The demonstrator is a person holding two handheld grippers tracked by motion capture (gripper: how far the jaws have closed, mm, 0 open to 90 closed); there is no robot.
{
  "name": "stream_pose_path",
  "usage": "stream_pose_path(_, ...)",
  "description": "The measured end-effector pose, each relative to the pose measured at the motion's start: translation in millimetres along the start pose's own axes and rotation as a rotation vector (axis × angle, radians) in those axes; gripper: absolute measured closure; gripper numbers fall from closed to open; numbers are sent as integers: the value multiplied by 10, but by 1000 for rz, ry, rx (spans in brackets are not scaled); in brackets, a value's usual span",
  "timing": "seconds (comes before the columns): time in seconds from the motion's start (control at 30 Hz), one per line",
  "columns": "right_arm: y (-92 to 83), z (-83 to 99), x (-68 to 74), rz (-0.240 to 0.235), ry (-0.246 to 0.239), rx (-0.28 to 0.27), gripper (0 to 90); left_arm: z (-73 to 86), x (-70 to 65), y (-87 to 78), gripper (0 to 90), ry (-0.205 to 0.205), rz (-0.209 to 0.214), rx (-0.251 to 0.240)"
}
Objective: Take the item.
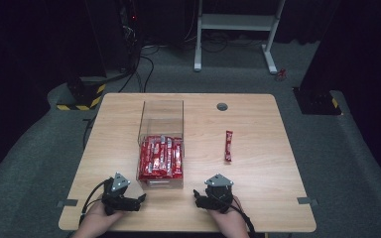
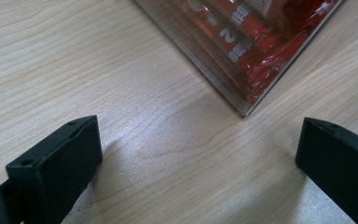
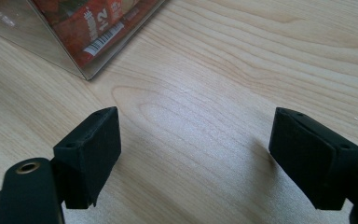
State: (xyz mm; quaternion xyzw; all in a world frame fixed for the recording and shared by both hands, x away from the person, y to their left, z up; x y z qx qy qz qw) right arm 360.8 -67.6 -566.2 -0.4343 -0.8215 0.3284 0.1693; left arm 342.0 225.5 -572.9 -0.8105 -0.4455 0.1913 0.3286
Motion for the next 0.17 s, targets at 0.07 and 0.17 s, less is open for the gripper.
stream_pose_path(0.07, 16, 6, 8, -7, 6, 25, 156, 0, 0, 0, 6, 0, 0, 0)
stream_pose_path(0.17, 27, 6, 32, 8, -16, 34, 145, 0, 0, 0, 7, 0, 0, 0)
Point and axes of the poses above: each handheld gripper's, and its own axes: y roughly forward along the jaws, z roughly out of its underside, x roughly to its left, the point moved 6 cm from there along y, roughly forward along the jaws, and after that the axes turned 1 degree about z, right-handed, at the moved point
